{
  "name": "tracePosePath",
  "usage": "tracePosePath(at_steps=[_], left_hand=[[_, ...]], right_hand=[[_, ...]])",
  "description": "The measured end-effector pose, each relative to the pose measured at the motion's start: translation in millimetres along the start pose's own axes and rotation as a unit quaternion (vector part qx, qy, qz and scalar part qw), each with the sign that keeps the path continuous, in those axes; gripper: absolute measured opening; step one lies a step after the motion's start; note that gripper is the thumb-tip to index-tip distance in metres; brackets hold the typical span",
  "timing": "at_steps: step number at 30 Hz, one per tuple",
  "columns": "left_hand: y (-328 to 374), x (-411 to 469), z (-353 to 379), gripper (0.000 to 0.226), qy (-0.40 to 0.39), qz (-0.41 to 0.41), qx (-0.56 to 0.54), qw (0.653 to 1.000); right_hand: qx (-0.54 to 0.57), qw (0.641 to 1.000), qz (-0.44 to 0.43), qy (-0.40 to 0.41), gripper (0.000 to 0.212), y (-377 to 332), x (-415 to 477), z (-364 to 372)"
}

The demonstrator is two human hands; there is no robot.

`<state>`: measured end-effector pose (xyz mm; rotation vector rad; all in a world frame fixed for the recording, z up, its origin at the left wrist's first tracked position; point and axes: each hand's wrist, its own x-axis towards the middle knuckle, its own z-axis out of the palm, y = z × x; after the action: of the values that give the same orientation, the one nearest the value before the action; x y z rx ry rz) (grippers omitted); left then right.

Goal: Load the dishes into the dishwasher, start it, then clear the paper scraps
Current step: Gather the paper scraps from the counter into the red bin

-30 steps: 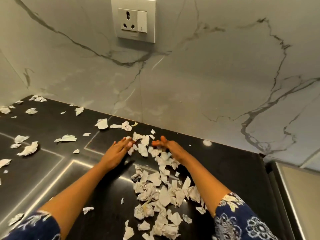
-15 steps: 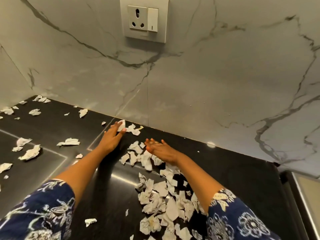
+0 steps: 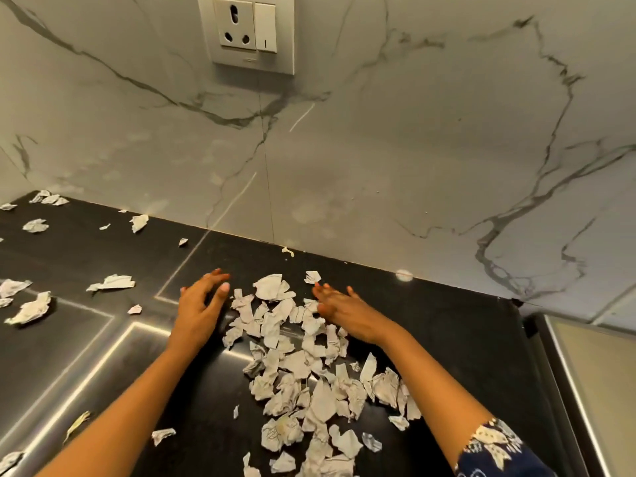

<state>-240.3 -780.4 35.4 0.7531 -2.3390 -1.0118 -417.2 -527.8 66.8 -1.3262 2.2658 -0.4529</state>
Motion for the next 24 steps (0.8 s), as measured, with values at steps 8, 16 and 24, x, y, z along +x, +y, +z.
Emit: tracePosePath(at_steps=[8, 16, 24], left_hand=[[-2.9, 5.4, 2.4, 0.064, -0.104, -0.027, 0.29, 0.951], [-22.9, 6.6, -25.8, 0.078, -0.175, 0.045, 0.299, 0.937], [-22.2, 7.6, -23.9, 0.078, -0.166, 0.037, 0.263, 0.95]], right_hand=[[-0.087, 0.985, 0.083, 0.122, 0.069, 18.2, 26.3, -1.6], [0.247, 0.965, 0.05, 0.066, 0.053, 10.8, -5.6, -20.8], [-0.031, 0.997, 0.032, 0.055, 0.056, -0.1, 63.4, -16.5]])
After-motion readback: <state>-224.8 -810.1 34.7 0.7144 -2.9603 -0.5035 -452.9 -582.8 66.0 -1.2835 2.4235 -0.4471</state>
